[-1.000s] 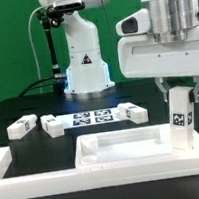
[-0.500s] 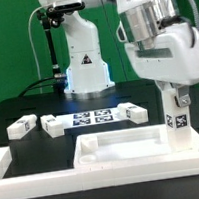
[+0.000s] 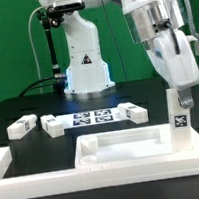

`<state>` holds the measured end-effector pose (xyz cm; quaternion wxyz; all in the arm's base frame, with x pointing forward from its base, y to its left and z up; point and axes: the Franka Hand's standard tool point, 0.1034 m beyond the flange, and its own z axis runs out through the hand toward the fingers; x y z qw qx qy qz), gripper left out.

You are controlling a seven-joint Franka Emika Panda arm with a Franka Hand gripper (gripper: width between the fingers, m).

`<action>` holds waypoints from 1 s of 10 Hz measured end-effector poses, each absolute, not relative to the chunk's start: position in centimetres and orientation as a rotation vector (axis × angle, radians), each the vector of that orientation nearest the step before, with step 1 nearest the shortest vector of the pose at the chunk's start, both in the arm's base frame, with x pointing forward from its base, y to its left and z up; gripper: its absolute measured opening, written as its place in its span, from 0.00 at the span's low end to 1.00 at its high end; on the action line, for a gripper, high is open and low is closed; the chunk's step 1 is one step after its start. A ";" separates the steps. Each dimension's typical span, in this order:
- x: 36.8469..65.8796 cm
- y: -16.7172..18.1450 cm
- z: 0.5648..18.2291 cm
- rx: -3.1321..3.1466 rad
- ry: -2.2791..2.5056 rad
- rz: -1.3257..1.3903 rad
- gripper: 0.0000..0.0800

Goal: Assemble desk

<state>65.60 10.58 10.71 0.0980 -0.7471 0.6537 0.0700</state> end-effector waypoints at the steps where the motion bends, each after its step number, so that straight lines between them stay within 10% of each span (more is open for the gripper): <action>1: 65.7 10.2 10.7 -2.376 1.726 0.167 0.69; 10: 66.9 9.9 10.9 -3.065 0.244 -0.098 0.81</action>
Offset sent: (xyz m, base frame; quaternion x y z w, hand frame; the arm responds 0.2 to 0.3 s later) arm 0.0000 0.0000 0.0000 0.0000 0.0000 -0.1938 0.9810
